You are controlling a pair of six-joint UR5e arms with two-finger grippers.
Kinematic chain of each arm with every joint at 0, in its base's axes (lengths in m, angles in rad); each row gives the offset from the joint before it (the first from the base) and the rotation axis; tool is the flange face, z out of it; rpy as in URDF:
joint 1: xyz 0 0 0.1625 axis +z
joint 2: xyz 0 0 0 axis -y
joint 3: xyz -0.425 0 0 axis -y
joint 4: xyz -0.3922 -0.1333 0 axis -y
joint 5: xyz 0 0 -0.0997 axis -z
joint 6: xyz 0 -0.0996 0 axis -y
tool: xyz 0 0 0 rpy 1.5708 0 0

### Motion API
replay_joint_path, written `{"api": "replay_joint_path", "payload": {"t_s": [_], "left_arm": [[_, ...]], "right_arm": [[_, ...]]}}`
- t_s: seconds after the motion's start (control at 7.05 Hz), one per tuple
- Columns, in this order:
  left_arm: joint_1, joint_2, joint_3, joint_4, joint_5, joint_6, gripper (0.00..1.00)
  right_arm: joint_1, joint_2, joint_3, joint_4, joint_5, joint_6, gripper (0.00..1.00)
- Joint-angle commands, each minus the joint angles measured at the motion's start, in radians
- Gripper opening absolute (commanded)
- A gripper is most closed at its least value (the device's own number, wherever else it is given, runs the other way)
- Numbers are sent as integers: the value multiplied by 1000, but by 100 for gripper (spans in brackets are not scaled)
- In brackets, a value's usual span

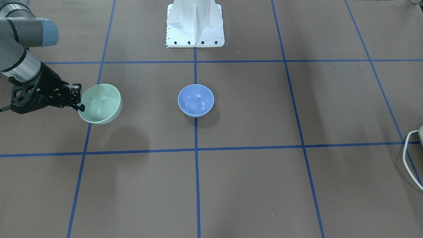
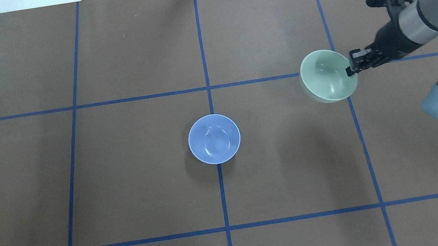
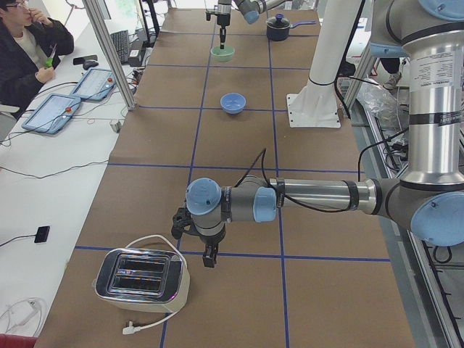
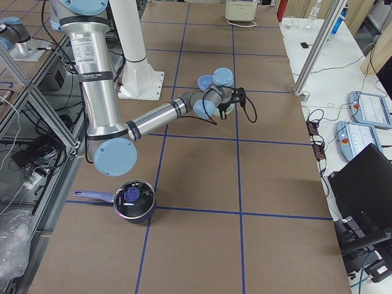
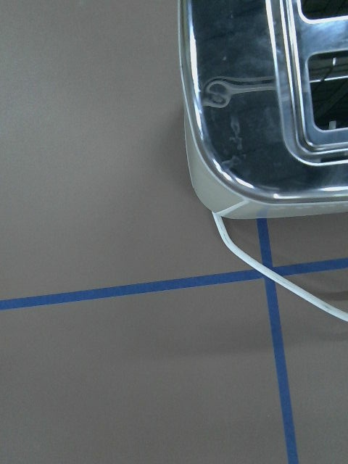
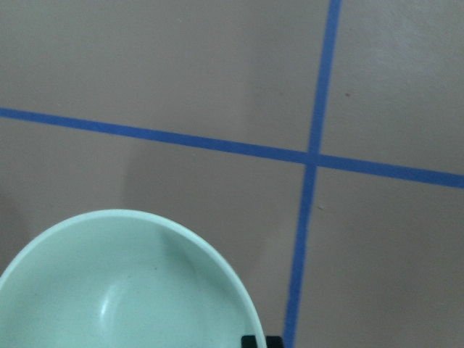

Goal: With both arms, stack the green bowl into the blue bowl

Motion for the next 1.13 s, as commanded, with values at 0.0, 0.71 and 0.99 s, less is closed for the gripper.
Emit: {"api": "replay_joint_path", "payload": {"t_s": [0.0,0.71,0.99], "left_arm": [[0,1,-1,0,0,-6,98],[0,1,3,0,0,-6,98],[0,1,1,0,0,-6,98]], "right_arm": [[-127,197,19,-132,-100,238,0],[-448,355,-48,-255,-435,399,0],[-460,357,-82,-254,-466,396,0]]}}
